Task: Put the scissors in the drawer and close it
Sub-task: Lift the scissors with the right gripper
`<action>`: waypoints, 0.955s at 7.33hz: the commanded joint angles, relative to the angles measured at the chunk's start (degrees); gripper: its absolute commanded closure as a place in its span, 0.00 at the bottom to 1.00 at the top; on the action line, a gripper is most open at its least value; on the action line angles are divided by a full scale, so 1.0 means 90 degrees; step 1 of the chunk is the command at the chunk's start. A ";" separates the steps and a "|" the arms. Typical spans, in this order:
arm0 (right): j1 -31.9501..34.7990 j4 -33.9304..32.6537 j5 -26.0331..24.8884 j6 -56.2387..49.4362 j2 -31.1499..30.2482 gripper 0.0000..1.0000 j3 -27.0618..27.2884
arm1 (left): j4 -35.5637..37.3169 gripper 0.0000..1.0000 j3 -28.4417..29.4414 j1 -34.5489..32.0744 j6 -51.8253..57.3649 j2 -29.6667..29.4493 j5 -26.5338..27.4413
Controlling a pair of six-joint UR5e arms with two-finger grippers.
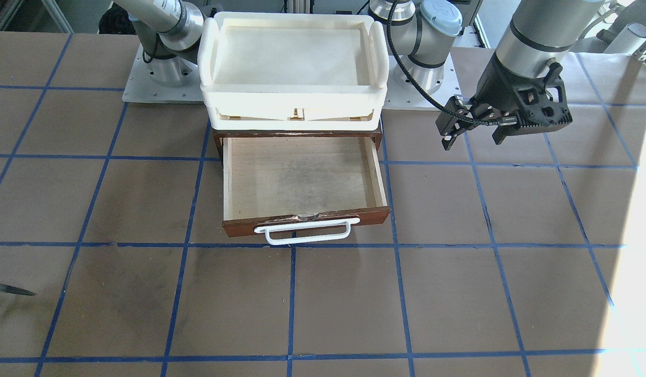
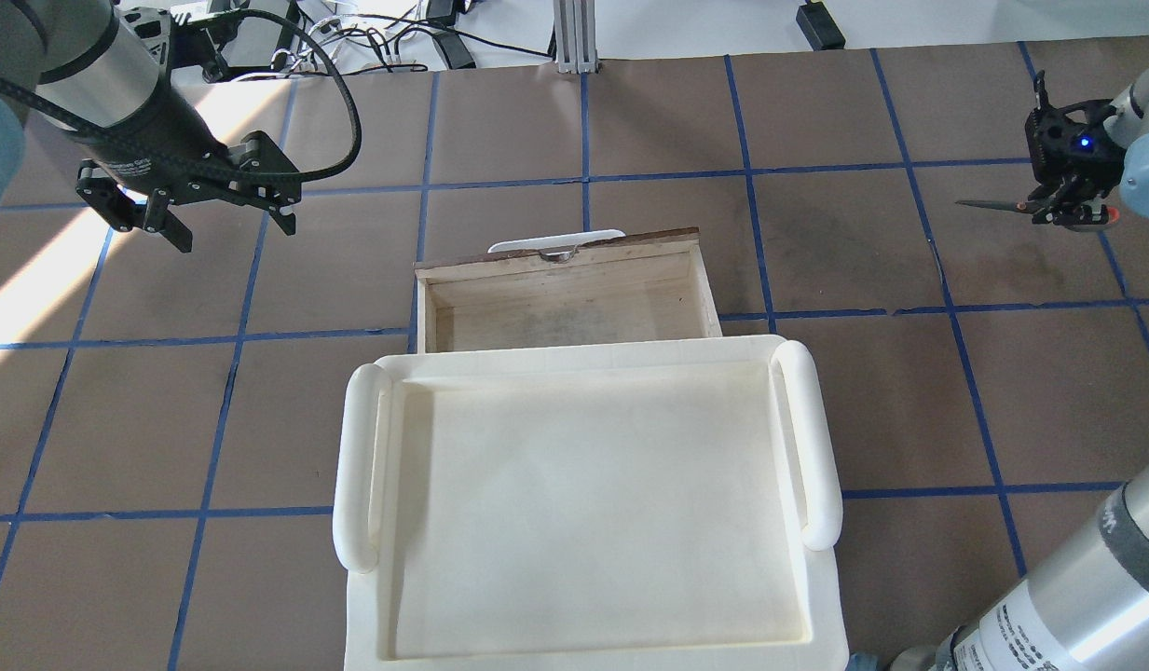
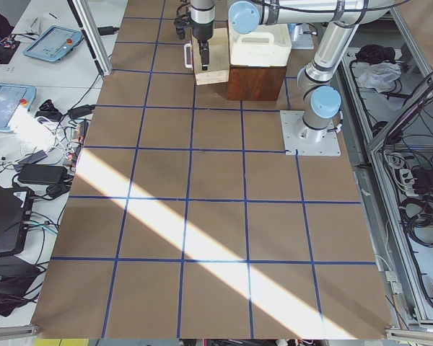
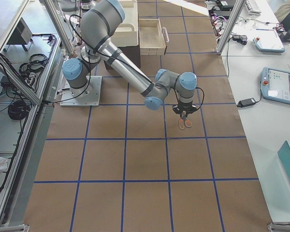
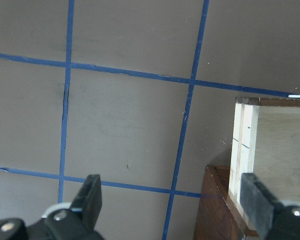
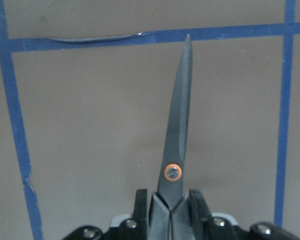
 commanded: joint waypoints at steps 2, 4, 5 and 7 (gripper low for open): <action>0.0935 0.1339 -0.0085 0.1551 -0.1051 1.00 -0.0117 | 0.0003 0.00 0.0000 0.0000 0.0000 0.0005 0.0000; 0.1910 0.1792 -0.0143 0.2479 -0.1434 1.00 -0.0107 | -0.0006 0.00 0.0000 0.0000 0.0000 0.0005 0.0000; 0.2534 0.1967 -0.0212 0.3354 -0.1522 1.00 -0.0117 | 0.0003 0.00 0.0000 0.0000 0.0000 0.0005 0.0000; 0.4104 0.1882 -0.0475 0.4423 -0.1591 1.00 -0.0146 | 0.0003 0.00 0.0000 0.0000 0.0000 0.0006 0.0000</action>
